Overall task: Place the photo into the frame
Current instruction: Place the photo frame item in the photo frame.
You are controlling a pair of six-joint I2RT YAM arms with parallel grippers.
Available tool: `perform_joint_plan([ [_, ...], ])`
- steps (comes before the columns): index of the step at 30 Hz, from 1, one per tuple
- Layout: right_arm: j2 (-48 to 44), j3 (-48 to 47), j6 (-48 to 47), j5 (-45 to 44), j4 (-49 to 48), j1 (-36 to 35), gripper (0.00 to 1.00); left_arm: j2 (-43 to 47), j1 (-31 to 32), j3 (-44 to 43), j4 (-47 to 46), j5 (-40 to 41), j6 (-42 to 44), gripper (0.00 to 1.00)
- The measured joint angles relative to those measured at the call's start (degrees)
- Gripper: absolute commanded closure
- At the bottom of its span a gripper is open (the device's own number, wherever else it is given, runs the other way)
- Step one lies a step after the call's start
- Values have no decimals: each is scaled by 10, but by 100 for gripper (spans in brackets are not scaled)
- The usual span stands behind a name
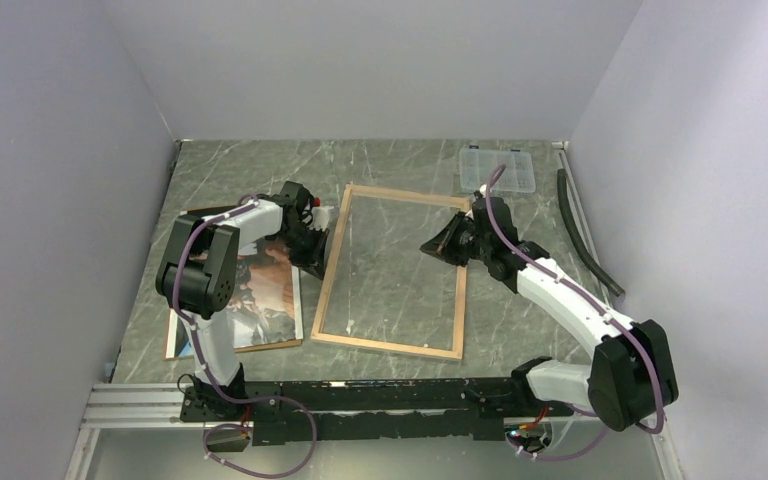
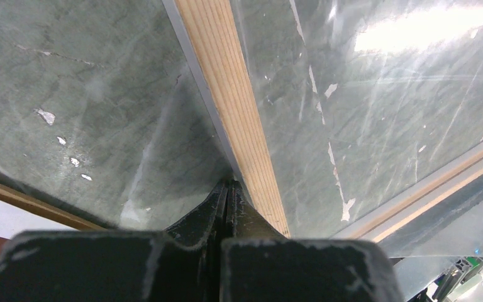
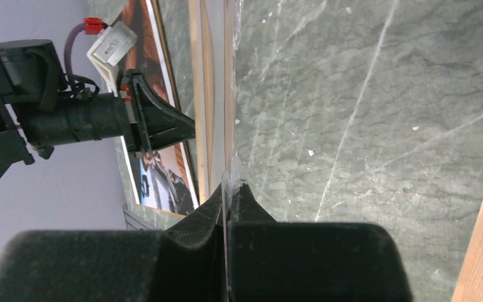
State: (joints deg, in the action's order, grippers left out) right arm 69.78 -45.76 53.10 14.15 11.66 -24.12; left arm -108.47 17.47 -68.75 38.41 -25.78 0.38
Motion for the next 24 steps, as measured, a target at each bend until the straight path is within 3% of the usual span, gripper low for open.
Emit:
perform_joint_plan([
  [24, -13, 89, 31, 16, -29, 23, 100, 2, 0, 0, 1, 8, 0, 97],
])
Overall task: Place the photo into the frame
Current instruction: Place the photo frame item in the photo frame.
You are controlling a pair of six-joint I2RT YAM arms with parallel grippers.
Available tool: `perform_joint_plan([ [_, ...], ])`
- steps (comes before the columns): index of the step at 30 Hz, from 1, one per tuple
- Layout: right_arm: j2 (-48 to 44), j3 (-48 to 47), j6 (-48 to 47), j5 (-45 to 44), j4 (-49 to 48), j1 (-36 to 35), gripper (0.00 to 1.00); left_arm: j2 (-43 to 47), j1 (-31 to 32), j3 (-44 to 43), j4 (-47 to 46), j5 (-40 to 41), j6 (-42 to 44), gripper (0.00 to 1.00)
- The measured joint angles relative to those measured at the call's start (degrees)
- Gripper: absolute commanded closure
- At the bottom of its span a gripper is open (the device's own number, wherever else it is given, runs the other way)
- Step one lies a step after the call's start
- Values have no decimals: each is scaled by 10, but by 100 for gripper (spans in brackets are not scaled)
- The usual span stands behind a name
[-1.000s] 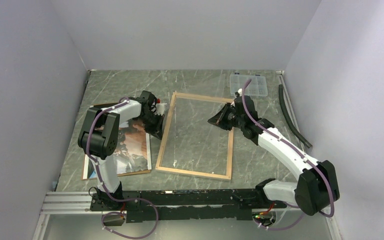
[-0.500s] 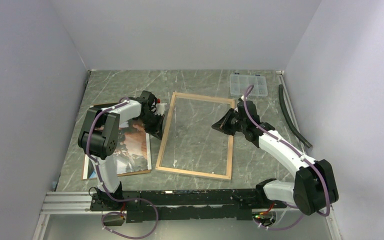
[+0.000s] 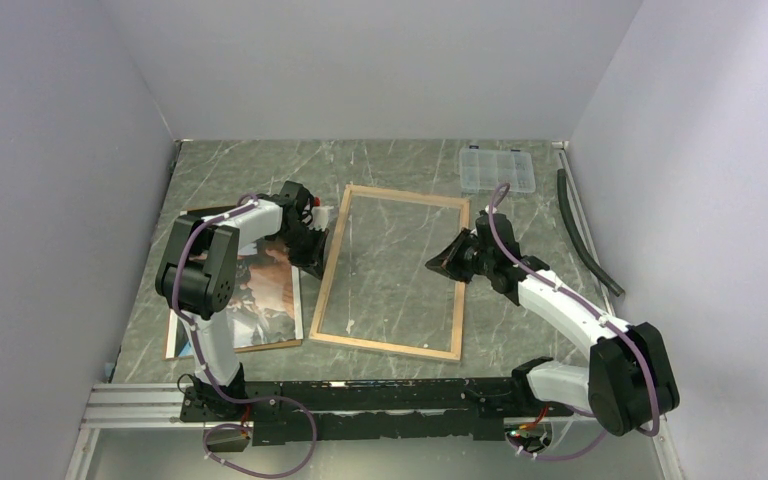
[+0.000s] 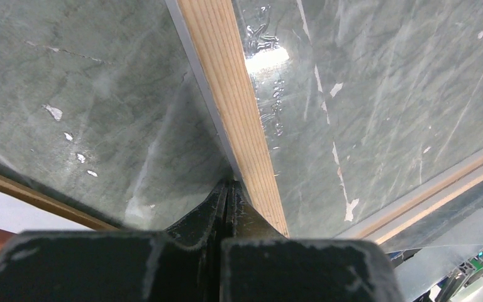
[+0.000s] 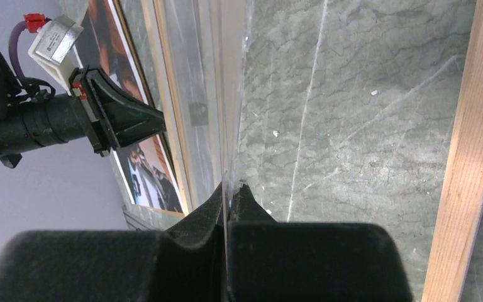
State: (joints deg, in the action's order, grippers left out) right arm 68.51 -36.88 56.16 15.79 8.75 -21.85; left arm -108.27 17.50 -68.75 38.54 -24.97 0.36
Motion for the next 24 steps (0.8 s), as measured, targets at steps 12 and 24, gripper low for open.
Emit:
perform_joint_plan([
  [12, 0, 6, 4, 4, -15, 0, 100, 1, 0, 0, 0, 3, 0, 97],
  [24, -8, -1, -26, 35, -59, 0, 100, 1, 1, 0, 1, 9, 0, 97],
])
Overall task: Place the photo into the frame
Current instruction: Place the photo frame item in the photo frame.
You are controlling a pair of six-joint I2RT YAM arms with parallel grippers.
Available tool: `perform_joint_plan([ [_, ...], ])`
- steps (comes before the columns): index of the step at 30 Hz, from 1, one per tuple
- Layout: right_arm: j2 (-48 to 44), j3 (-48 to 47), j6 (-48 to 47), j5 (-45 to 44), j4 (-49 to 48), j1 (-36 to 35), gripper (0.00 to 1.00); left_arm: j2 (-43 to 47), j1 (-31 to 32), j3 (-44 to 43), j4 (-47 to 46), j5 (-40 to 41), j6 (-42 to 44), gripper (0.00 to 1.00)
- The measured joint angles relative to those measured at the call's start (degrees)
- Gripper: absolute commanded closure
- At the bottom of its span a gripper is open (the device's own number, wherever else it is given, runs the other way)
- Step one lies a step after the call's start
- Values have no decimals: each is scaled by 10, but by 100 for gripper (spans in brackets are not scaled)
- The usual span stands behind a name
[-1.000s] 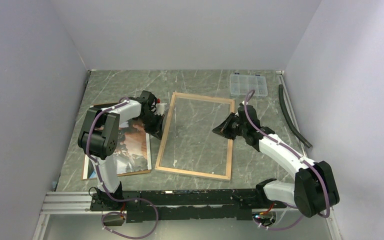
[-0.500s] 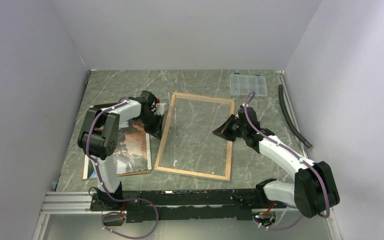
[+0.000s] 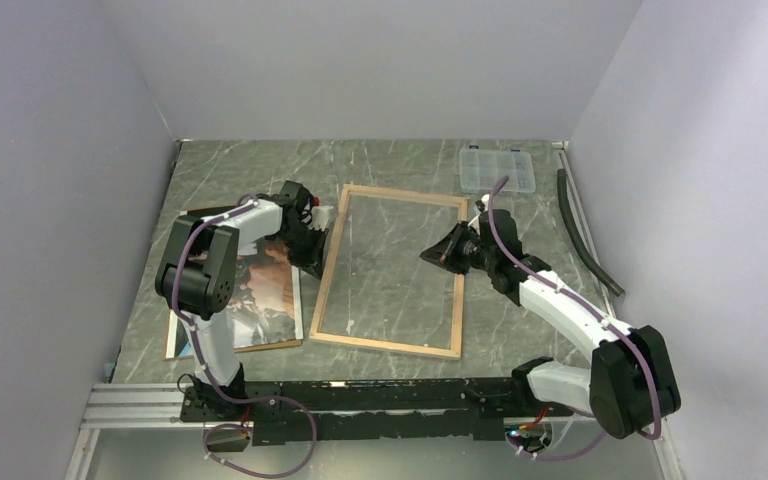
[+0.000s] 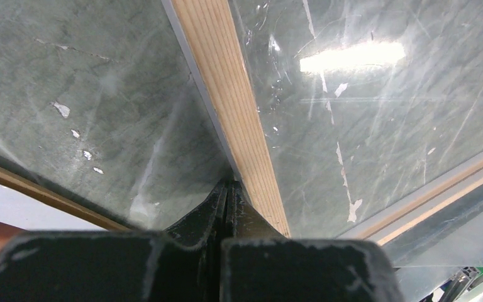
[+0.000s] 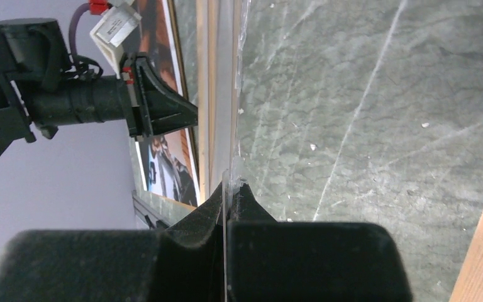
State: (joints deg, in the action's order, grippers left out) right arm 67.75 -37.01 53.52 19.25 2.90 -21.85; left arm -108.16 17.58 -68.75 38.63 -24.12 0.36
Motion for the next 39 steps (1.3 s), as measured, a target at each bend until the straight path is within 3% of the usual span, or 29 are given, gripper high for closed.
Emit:
perform_joint_plan([
  [31, 1, -7, -16, 19, -63, -17, 100, 0, 0, -1, 1, 2, 0, 97],
  [35, 6, -4, -14, 14, -65, -17, 81, 0, 0, -1, 2, 5, 0, 97],
  [39, 15, -4, -16, 12, -58, -17, 51, 0, 0, -2, 2, 7, 0, 97],
])
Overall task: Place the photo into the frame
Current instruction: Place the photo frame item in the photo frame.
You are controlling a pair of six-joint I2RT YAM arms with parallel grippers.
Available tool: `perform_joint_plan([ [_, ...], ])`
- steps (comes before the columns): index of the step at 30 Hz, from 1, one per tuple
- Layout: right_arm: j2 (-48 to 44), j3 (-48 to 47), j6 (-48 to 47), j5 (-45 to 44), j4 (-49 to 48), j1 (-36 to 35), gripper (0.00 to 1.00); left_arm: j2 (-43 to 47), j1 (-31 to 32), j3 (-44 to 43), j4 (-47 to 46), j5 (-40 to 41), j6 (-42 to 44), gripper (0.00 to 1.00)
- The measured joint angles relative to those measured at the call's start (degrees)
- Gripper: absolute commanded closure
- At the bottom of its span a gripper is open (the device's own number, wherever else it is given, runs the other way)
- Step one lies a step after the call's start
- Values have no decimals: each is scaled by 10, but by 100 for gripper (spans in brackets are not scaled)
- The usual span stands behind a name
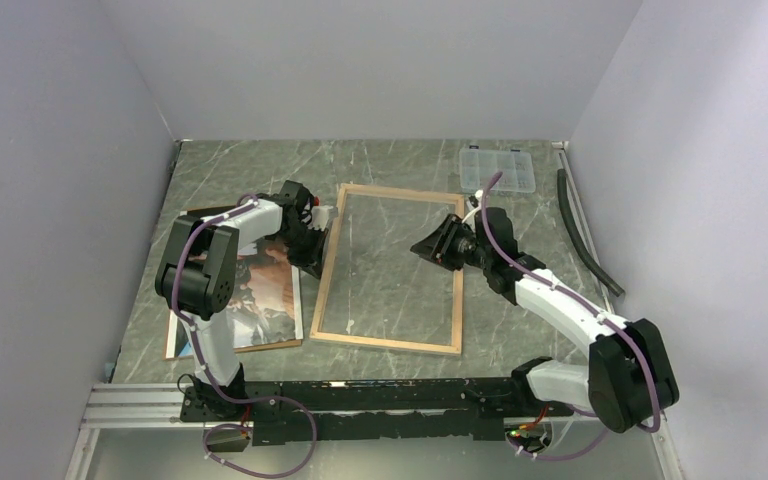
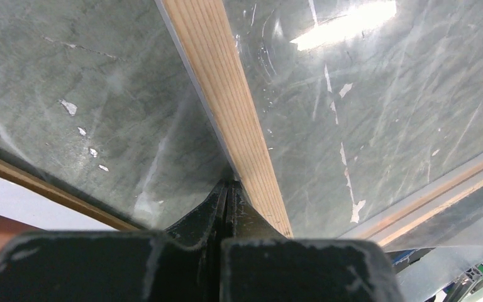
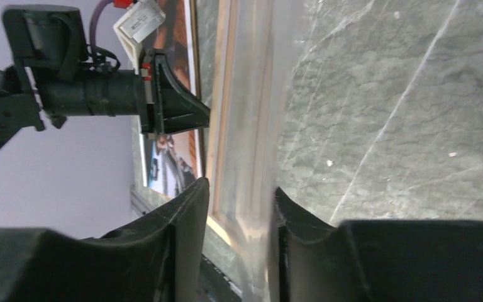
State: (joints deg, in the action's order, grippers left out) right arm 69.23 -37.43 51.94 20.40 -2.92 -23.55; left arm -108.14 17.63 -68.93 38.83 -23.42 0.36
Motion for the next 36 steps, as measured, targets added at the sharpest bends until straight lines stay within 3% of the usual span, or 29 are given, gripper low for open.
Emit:
perform_joint_plan([
  [3, 2, 0, -5, -7, 11, 0, 39, 1, 1, 0, 0, 2, 0, 97],
  [7, 2, -9, -19, -10, 47, -2, 32, 2, 3, 0, 0, 6, 0, 97],
  [20, 2, -49, -55, -1, 113, -3, 36, 3, 5, 0, 0, 10, 0, 97],
  [24, 2, -69, -63, 12, 134, -3, 39, 3, 5, 0, 0, 11, 0, 97],
  [29, 1, -94, -72, 16, 143, -3, 52, 3, 6, 0, 0, 13, 0, 97],
  [36, -2, -97, -76, 27, 144, -3, 82, 4, 6, 0, 0, 14, 0, 97],
])
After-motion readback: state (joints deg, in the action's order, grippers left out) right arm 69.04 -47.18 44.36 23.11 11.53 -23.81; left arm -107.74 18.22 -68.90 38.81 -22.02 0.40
